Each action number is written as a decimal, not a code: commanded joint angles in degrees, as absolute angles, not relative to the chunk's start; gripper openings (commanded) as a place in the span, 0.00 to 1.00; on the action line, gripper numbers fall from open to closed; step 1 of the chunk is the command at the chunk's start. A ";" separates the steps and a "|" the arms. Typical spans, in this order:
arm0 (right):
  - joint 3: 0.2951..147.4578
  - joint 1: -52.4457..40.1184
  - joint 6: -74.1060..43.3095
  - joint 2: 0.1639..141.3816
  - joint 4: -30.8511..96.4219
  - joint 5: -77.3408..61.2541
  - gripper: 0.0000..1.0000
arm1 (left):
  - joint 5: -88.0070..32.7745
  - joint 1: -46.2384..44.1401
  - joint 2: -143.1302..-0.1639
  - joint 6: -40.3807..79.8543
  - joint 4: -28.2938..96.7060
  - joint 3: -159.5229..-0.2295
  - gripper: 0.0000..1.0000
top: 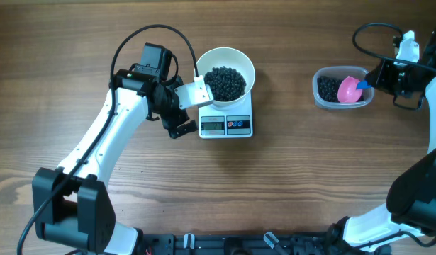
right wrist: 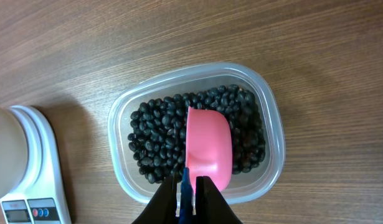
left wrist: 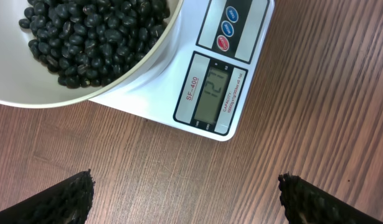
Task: Scoop item into bowl and weigh 150g on scale
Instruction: 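Drag the pink scoop through the beans in the tub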
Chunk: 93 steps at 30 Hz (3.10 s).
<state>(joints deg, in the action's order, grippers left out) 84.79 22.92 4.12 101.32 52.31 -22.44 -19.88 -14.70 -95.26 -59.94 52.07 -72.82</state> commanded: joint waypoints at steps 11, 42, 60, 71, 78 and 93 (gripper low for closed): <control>84.62 22.68 0.84 101.93 52.62 -21.82 0.20 | -21.21 -14.61 -95.48 -60.88 52.12 -73.08 1.00; 83.92 22.68 -26.24 107.26 52.03 -18.04 0.24 | -21.21 -14.61 -95.48 -60.88 52.12 -73.08 1.00; 83.92 22.68 -34.96 107.44 52.99 -22.17 0.31 | -21.21 -14.61 -95.48 -60.88 52.12 -73.08 1.00; 83.92 22.68 -36.23 107.44 51.03 -24.03 0.24 | -21.21 -14.61 -95.48 -60.88 52.12 -73.08 1.00; 83.92 22.68 -38.59 107.44 48.56 -24.01 0.16 | -21.21 -14.61 -95.48 -60.88 52.12 -73.08 1.00; 83.92 22.65 -42.61 107.44 47.70 -24.05 0.22 | -21.21 -14.61 -95.48 -60.88 52.12 -73.08 1.00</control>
<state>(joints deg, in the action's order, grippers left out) 84.44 22.92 -42.02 106.72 47.13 -23.14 -19.88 -14.70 -95.26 -59.94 52.07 -72.82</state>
